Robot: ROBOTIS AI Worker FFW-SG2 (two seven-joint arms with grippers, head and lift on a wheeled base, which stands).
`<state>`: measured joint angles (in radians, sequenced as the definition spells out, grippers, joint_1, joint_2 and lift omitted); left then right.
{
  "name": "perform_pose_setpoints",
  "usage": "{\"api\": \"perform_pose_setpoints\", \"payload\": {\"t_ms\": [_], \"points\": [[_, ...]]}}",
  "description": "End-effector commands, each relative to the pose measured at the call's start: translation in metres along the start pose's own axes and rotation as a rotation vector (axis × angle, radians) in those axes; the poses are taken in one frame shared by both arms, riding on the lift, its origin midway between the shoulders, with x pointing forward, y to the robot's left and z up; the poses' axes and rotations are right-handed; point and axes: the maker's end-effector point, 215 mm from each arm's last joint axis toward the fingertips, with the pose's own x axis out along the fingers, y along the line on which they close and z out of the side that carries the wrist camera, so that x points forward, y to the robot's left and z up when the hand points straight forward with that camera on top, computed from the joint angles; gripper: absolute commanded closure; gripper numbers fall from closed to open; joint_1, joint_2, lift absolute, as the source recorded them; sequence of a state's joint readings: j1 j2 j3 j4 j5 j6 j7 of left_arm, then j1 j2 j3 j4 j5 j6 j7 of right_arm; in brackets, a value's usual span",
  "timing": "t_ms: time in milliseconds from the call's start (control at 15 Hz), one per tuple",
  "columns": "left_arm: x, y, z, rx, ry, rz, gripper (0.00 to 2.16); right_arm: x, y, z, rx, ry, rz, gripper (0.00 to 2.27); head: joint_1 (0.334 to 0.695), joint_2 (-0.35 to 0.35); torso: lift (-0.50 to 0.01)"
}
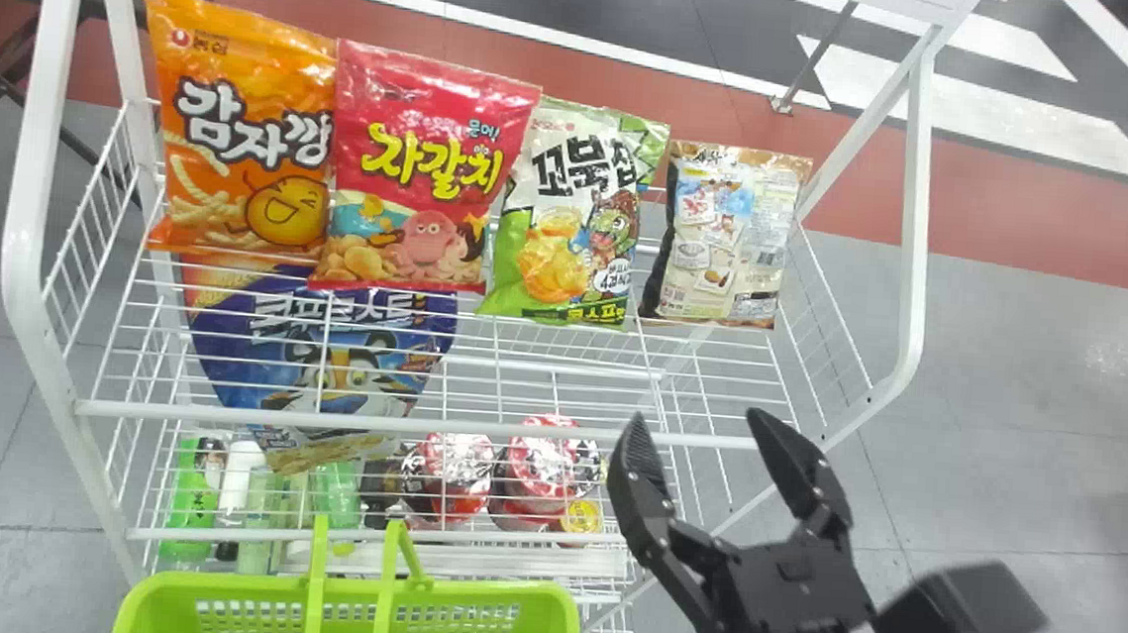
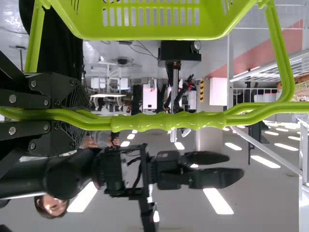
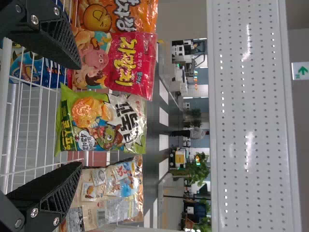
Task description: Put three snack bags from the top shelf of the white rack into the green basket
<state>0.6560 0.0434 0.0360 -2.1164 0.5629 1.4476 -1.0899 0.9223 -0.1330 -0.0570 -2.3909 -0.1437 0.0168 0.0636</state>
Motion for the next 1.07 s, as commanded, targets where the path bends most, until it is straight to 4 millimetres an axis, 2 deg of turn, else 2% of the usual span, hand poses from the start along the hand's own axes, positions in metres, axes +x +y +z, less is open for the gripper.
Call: {"api": "perform_pose_setpoints", "payload": {"t_ms": [0,200,467,600,733,800,1000], "points": [[0.001,0.000,-0.001,0.002,0.007,0.006,2.15,0.044,0.002,-0.015,0.003,0.037,0.019,0.11,0.695,-0.350,0.000],[0.001,-0.001,-0.003,0.005,0.013,0.006,2.15,0.105,0.030,-0.027,-0.017,0.091,0.072,0.11,0.695,-0.350,0.000],[-0.002,0.000,-0.004,-0.005,0.030,0.015,2.15,0.163,0.077,-0.029,0.012,0.097,0.148,0.11,0.695,-0.350,0.000],[-0.003,-0.001,-0.006,-0.016,0.037,0.016,2.15,0.189,0.101,-0.032,0.023,0.097,0.169,0.11,0.695,-0.305,0.000],[-0.004,0.000,-0.006,-0.014,0.040,0.018,2.15,0.214,0.113,-0.032,0.031,0.102,0.182,0.11,0.695,-0.256,0.000],[-0.005,-0.001,-0.006,-0.014,0.044,0.018,2.15,0.222,0.114,-0.031,0.030,0.101,0.185,0.11,0.695,-0.212,0.000],[-0.011,-0.001,-0.006,-0.024,0.069,0.030,2.15,0.241,0.112,-0.023,0.031,0.101,0.182,0.11,0.695,-0.175,0.000]]}}
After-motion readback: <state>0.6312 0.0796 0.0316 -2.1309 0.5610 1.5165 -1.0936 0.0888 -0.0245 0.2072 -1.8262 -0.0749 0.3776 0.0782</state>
